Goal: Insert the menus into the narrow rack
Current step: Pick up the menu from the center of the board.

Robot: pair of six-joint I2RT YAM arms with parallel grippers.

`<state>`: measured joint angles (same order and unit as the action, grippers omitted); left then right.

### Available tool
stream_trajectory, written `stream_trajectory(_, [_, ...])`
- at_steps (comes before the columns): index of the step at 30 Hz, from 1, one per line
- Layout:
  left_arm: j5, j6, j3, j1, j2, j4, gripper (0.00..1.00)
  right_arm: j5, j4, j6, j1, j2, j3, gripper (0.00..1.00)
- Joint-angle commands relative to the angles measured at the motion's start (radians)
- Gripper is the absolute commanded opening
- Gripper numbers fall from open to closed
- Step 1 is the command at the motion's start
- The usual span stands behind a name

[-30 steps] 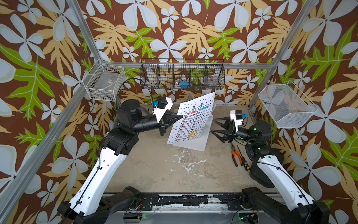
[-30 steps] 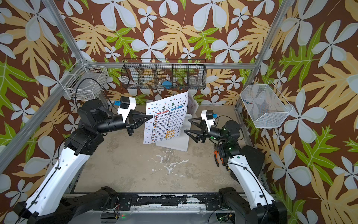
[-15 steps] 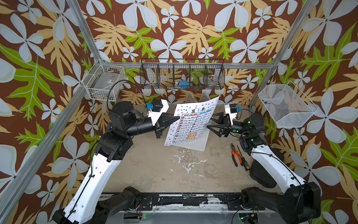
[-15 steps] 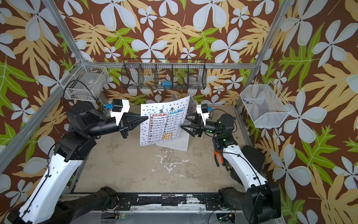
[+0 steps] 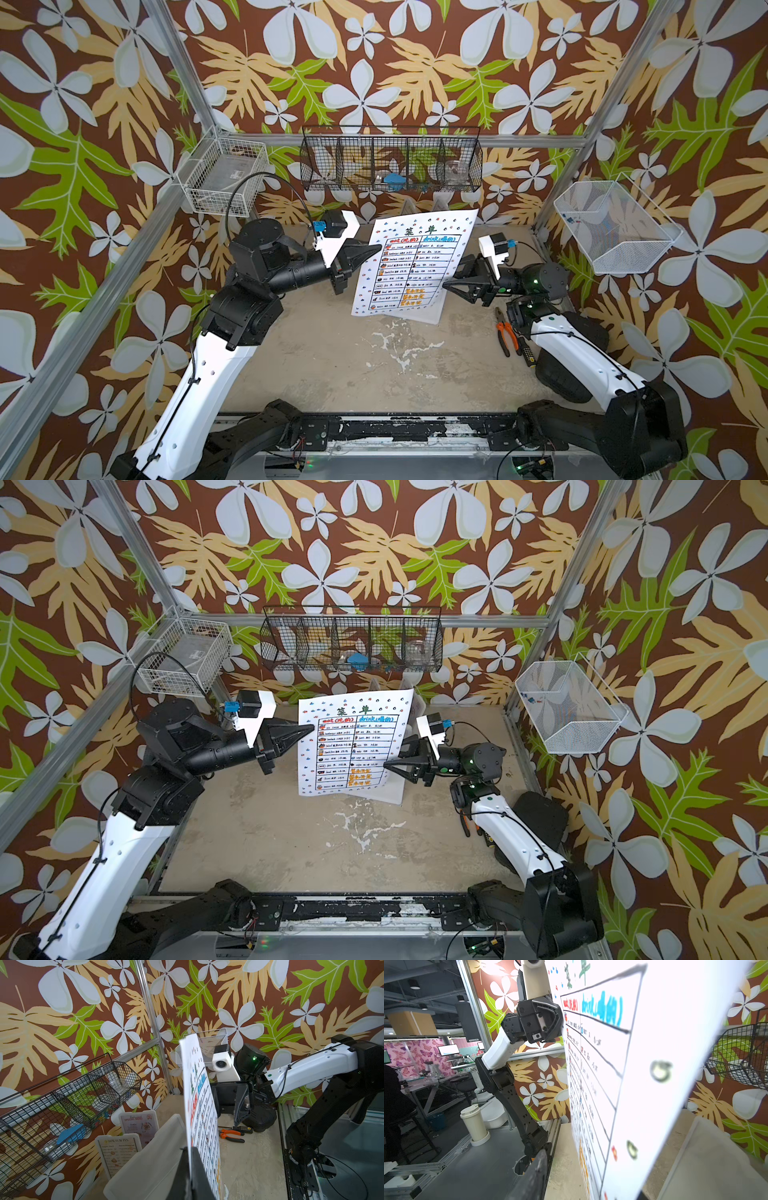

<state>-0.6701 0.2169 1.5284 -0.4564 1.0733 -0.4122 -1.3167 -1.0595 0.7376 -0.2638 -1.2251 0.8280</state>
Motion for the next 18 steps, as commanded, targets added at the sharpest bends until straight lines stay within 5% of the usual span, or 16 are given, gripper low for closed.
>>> stream_trajectory(1, [0.009,-0.001,0.003,0.001,0.000,0.021,0.00,-0.014,-0.061,0.037,-0.002,0.003,0.002,0.43])
stream_trajectory(18, [0.010,-0.005,0.007,0.001,0.007,0.024,0.00,-0.017,0.090,-0.055,-0.002,-0.017,0.050,0.22])
